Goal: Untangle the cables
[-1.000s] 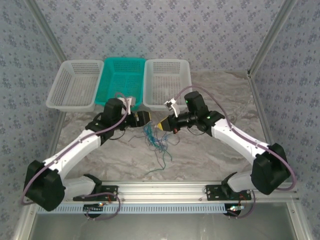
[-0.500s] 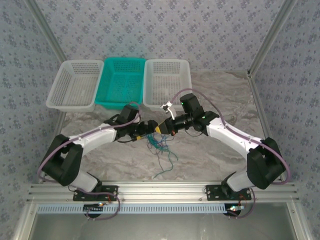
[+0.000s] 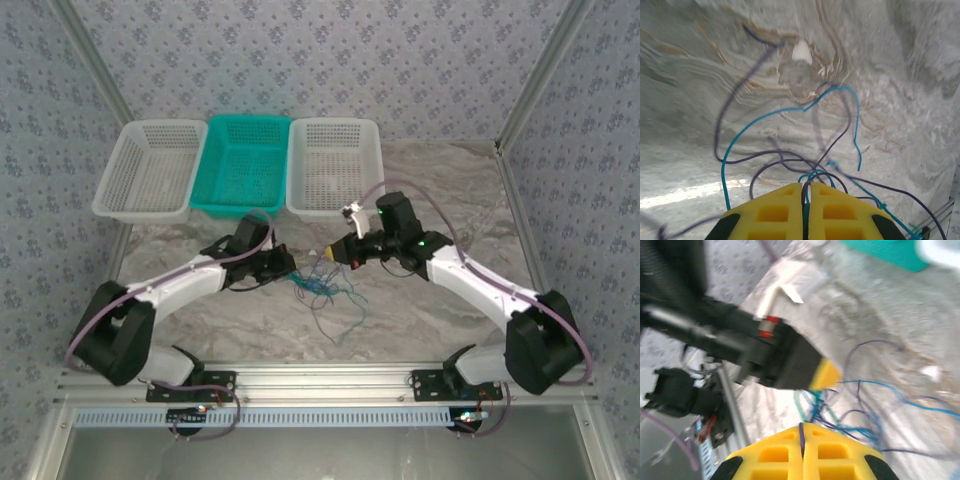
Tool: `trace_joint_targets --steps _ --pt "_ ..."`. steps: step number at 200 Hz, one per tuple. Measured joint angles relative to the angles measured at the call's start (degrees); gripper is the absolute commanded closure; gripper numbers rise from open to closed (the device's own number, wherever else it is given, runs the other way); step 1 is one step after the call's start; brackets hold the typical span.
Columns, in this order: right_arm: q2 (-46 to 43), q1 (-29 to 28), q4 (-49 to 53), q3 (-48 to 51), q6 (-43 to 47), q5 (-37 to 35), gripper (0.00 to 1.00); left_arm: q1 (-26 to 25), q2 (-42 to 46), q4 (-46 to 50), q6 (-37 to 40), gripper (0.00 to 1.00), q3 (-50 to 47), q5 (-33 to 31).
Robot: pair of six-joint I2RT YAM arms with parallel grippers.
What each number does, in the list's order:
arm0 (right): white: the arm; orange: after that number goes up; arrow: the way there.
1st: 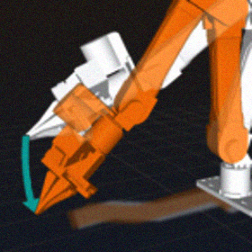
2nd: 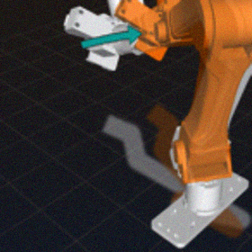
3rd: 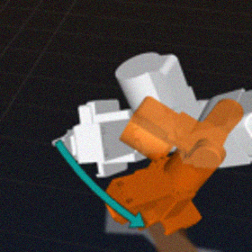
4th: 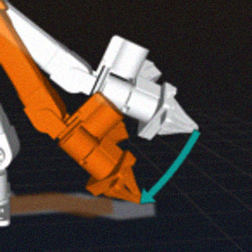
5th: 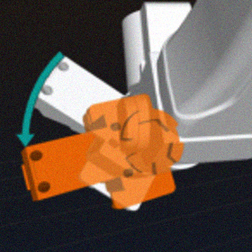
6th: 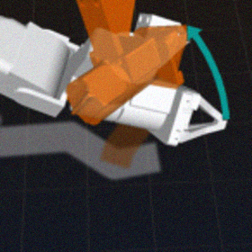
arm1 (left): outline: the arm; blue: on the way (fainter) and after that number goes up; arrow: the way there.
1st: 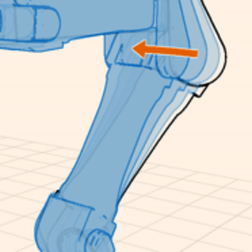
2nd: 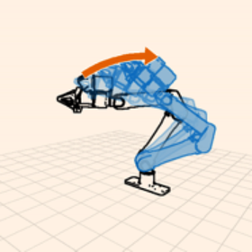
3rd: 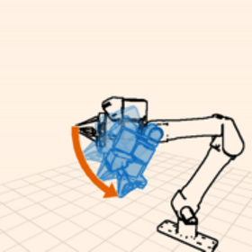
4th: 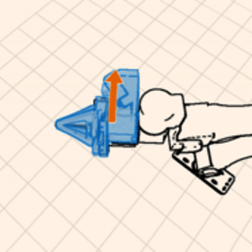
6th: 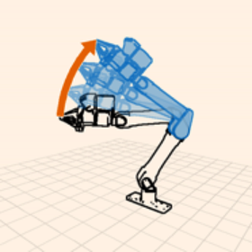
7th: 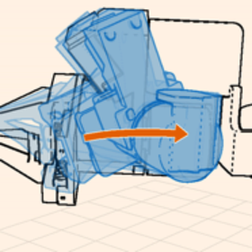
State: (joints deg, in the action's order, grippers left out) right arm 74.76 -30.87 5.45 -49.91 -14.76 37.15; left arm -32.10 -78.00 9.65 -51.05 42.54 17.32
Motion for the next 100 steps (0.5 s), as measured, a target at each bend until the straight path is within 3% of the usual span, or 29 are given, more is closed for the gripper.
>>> trace_joint_targets --steps 37,65,100 --pt "-11.3 10.4 -2.8 10.7 -7.8 -7.9 1.0 4.7 9.3 0.1 2.4 1.0 0.1 -1.5" --pt "-16.1 21.5 -2.8 12.7 -13.2 -15.8 1.0 9.5 12.7 6.7 6.1 1.0 -0.6 -6.3" --pt "-19.0 26.7 -1.3 13.9 -18.3 -22.1 1.0 13.5 15.7 13.5 8.4 1.0 -1.9 -9.9"
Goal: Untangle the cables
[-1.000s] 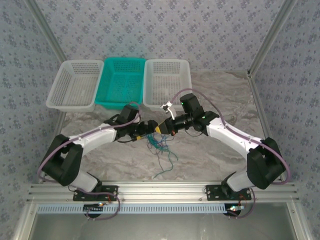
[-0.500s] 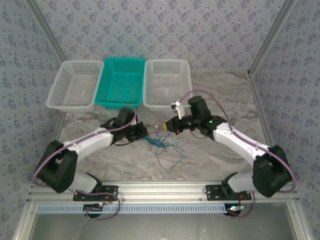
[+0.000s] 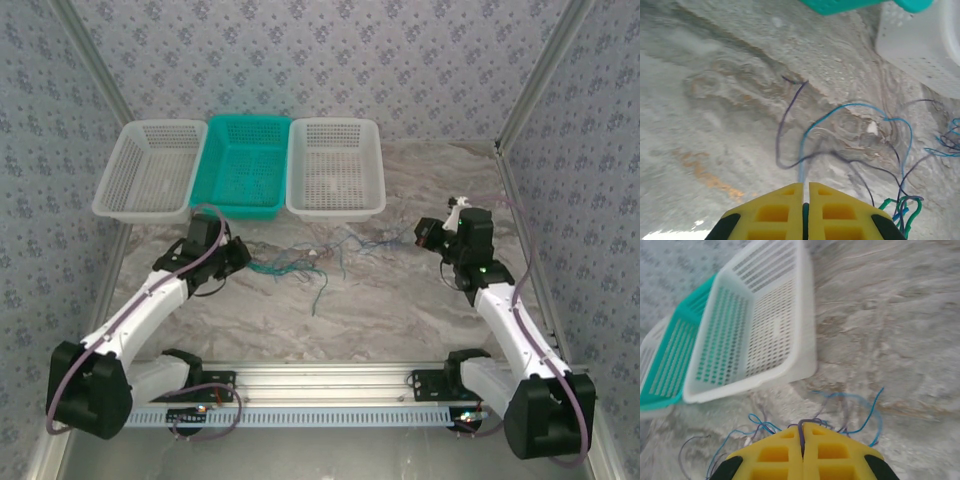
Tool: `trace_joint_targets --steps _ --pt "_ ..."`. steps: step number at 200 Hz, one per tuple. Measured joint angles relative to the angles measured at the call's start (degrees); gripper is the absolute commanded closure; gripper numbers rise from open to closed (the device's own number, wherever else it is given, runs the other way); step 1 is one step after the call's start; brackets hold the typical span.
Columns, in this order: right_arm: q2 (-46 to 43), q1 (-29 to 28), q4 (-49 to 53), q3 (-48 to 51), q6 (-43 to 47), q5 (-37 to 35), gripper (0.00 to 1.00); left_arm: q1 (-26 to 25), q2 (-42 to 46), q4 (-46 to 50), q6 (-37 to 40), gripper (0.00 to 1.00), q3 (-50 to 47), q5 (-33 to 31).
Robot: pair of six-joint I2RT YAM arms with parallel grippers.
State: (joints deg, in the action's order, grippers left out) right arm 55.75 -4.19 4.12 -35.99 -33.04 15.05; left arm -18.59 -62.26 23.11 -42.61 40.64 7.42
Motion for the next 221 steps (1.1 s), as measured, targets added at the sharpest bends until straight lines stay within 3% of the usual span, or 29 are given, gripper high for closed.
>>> trace_joint_targets --steps 42,51,63,73,89,142,180,221 --pt "-0.2 4.0 1.4 2.1 -2.6 1.4 1.0 2.5 4.1 2.5 2.1 1.0 0.0 -1.2" --pt "0.0 3.8 0.4 2.1 -2.6 4.1 1.0 2.5 4.0 2.0 2.7 0.88 -0.1 -0.1" --pt "0.0 2.8 -0.8 2.1 -2.3 7.2 1.0 2.3 4.0 0.6 3.7 0.62 -0.7 1.9" --pt "0.0 1.2 -0.9 1.5 -1.0 9.5 1.0 1.6 4.2 -0.8 4.7 0.46 -1.2 3.3" --pt "0.0 -2.2 -0.1 -1.1 1.6 13.1 1.0 0.1 4.9 -2.4 6.2 0.32 -1.4 4.9" --pt "0.2 -12.4 1.2 -12.5 10.6 22.3 1.0 -9.0 5.3 -7.3 12.8 0.22 1.3 6.5" --pt "1.9 -15.2 1.4 -13.6 12.8 24.5 1.0 -16.3 -3.8 -14.1 13.5 0.14 5.0 7.1" --pt "2.5 -17.6 1.5 -14.1 13.0 24.8 1.0 -18.7 -12.5 -19.0 14.3 0.04 7.0 11.3"
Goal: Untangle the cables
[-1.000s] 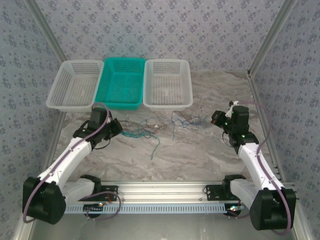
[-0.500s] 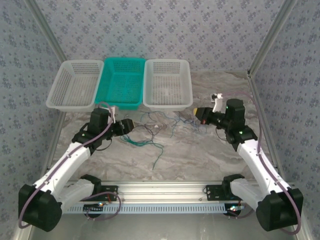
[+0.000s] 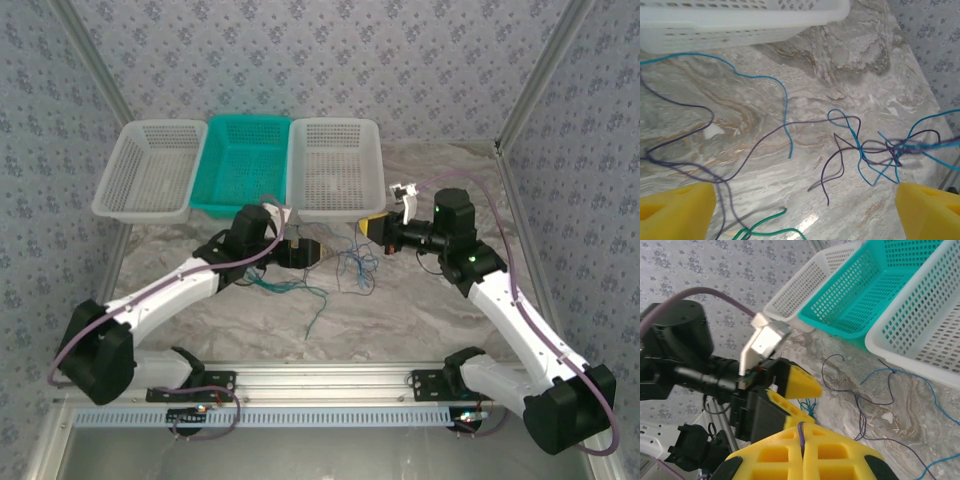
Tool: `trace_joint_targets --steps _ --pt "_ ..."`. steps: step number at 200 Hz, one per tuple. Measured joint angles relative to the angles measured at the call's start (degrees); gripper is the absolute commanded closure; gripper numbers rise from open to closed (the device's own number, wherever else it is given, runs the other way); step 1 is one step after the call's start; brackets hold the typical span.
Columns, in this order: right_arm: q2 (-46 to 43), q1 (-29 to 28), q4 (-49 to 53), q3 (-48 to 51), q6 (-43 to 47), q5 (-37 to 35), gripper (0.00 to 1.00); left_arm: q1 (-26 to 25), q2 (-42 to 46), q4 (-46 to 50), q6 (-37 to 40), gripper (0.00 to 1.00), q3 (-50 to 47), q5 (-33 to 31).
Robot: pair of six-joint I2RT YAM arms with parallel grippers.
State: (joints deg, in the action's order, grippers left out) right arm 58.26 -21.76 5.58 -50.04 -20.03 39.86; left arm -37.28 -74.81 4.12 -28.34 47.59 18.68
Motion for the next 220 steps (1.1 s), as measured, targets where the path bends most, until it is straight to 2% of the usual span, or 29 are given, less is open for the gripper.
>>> trace_joint_targets --steps 23,54,78,99,125,151,174,196,220 --pt "0.1 -0.9 -1.2 -0.2 -0.4 -0.4 1.0 -1.7 -1.9 -4.5 0.0 0.02 0.0 3.1" --pt "1.1 -2.4 -2.9 -0.2 -0.7 -0.4 1.0 -5.3 -2.0 -9.3 1.4 0.02 0.1 3.8" --pt "2.0 -2.8 -2.9 -0.2 -0.7 -0.4 1.0 -5.5 -2.3 -10.7 2.8 0.1 0.7 3.7" --pt "2.2 -3.0 -2.9 -0.5 -0.7 -0.4 1.0 -5.5 -3.4 -12.2 3.4 0.28 2.0 4.9" --pt "2.2 -3.1 -3.2 -0.9 -0.7 -0.4 1.0 -5.5 -6.1 -14.4 4.1 0.35 4.1 7.6" --pt "2.3 -3.1 -3.6 -0.9 -0.7 -0.4 1.0 -5.5 -8.5 -16.6 3.2 0.64 4.3 9.9" --pt "2.3 -3.1 -3.7 -0.9 -0.7 -0.4 1.0 -5.5 -9.9 -17.4 3.0 0.78 4.3 10.4" --pt "2.3 -3.1 -3.7 -0.9 -0.7 -0.8 1.0 -5.5 -10.1 -17.7 3.1 0.99 4.3 10.3" --pt "2.3 -2.8 -3.6 -0.9 -0.7 -3.0 1.0 -5.5 -10.1 -17.4 3.3 1.0 4.3 9.2"
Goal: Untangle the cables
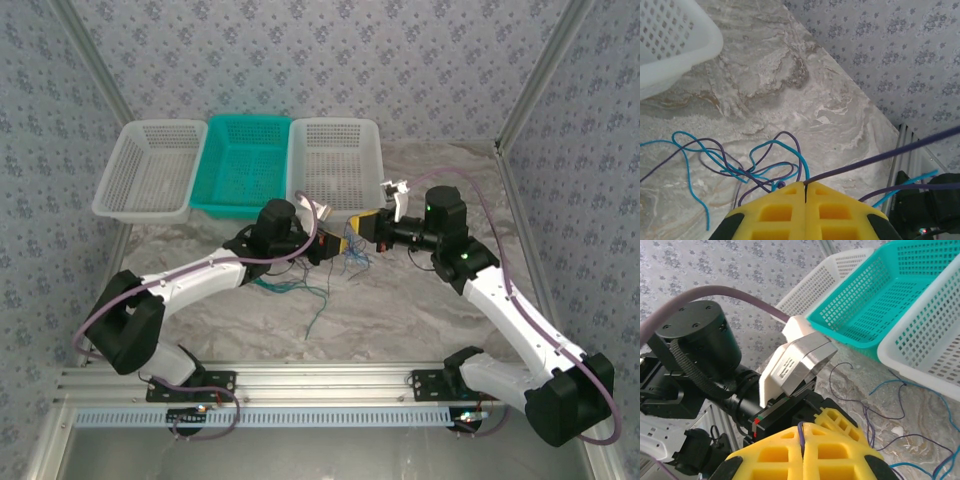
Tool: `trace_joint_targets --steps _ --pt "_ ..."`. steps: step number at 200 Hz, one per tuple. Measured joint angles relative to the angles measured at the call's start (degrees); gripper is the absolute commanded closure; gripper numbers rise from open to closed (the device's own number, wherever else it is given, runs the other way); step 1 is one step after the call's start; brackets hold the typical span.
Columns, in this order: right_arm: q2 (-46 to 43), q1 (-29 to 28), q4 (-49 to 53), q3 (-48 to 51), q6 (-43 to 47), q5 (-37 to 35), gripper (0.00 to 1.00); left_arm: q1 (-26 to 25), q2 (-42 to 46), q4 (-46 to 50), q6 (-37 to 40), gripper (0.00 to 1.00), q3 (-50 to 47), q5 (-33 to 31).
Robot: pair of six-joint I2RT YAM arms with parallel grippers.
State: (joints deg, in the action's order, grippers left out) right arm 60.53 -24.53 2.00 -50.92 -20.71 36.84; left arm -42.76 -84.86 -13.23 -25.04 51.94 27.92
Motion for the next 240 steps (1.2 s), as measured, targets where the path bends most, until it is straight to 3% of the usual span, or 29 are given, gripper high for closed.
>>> trace_joint_targets --steps 37,79,138,188,240 --pt "-1.7 4.9 4.1 0.3 -1.6 -9.7 1.0 0.2 1.6 2.0 0.4 1.0 -0.5 -3.3" --pt "-7.8 20.3 9.7 2.9 -5.9 -19.0 1.0 3.5 8.5 5.3 0.1 1.0 -6.1 -6.9" --pt "-10.8 35.1 15.2 7.5 -11.5 -20.5 1.0 11.5 19.9 15.3 -2.0 1.0 -10.9 -13.2" --pt "-12.1 37.6 17.1 9.2 -15.0 -21.3 1.0 21.5 31.7 23.8 -4.4 1.0 -13.8 -17.3" --pt "-14.4 38.5 20.3 9.2 -19.0 -29.8 1.0 28.7 33.9 32.6 -6.8 1.0 -15.9 -21.8"
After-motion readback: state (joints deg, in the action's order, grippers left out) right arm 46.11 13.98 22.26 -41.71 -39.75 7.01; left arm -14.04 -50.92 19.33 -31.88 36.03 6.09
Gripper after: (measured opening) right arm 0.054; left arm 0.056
